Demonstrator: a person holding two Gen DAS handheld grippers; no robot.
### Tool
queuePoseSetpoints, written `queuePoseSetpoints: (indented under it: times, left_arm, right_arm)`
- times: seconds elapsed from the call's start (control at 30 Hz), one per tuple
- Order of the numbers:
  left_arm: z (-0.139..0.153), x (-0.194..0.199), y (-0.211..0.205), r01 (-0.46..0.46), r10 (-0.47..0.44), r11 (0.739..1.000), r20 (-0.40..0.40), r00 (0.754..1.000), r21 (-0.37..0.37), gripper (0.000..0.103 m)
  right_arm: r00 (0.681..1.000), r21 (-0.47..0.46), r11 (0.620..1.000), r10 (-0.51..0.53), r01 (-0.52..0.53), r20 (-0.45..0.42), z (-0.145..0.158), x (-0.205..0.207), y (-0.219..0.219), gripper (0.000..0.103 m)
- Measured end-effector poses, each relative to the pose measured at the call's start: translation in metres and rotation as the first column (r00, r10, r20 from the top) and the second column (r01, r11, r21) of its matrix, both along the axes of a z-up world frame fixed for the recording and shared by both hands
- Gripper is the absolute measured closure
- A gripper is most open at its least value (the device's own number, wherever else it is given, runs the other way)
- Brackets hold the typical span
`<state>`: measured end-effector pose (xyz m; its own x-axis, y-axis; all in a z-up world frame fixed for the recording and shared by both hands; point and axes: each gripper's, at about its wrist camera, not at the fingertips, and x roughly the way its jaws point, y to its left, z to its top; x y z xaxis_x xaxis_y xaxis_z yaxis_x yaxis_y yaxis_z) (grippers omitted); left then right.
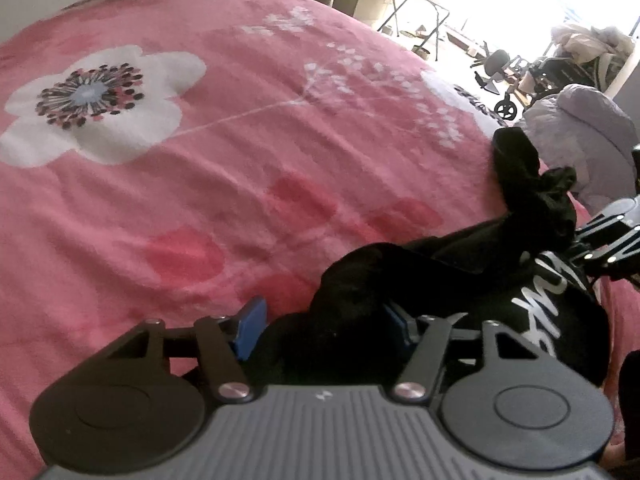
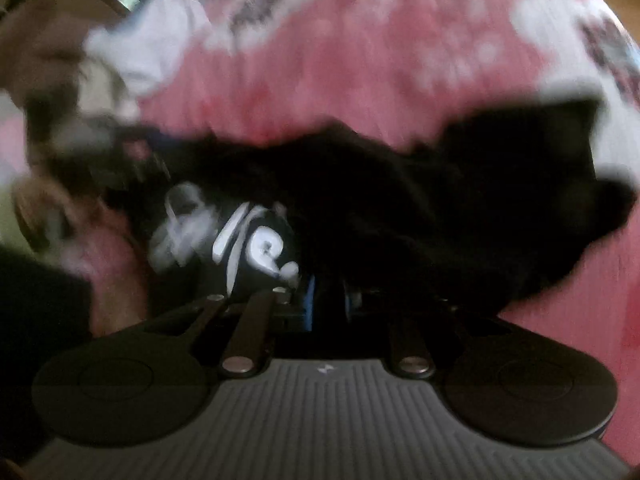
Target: Fold clothes
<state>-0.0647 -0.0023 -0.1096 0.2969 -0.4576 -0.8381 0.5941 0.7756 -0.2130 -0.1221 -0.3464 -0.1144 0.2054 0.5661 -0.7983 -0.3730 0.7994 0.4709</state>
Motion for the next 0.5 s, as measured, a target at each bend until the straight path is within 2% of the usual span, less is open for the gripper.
queuePoseSetpoints:
  times: [0.07,0.13,0.23,0.3,0.37,0.43,0.5]
  left_arm:
    - [-0.001,-0.001,-0.002,0.006,-0.006,1.0,0.009,1.0,0.007,0.043]
    - [-0.001,-0.002,-0.003,0.014,-0.014,1.0,0.018,1.0,0.01,0.048]
    - [-0.001,-0.004,-0.004,0.017,-0.018,1.0,0.027,0.999,0.008,0.053]
    - [-0.001,-0.006,-0.005,0.016,-0.016,1.0,0.032,0.999,0.006,0.054]
    - [-0.001,-0.007,-0.006,0.012,-0.013,1.0,0.037,0.999,0.006,0.056]
    - [-0.001,-0.009,-0.006,0.013,-0.013,1.0,0.038,0.999,0.002,0.061]
    - [0.0,-0.01,-0.006,0.009,-0.009,1.0,0.042,0.999,-0.001,0.065]
  right_arm:
    - [0.999,0.029,0.999,-0.045,0.045,0.008,0.006,-0.006,-0.005,0.092]
    - [0.999,0.036,0.998,-0.047,0.046,0.028,0.017,-0.003,-0.004,0.089]
    - [0.989,0.051,0.998,0.028,-0.036,0.145,0.045,0.009,0.006,0.087]
    - [0.971,0.049,0.996,0.06,-0.073,0.231,0.061,0.026,0.012,0.074]
    - [0.952,0.034,0.995,0.081,-0.095,0.294,0.07,0.044,0.018,0.066]
    - [0.953,0.006,0.993,0.108,-0.114,0.282,0.059,0.064,0.026,0.059]
    - [0.97,-0.016,0.99,0.138,-0.138,0.2,0.038,0.081,0.031,0.056]
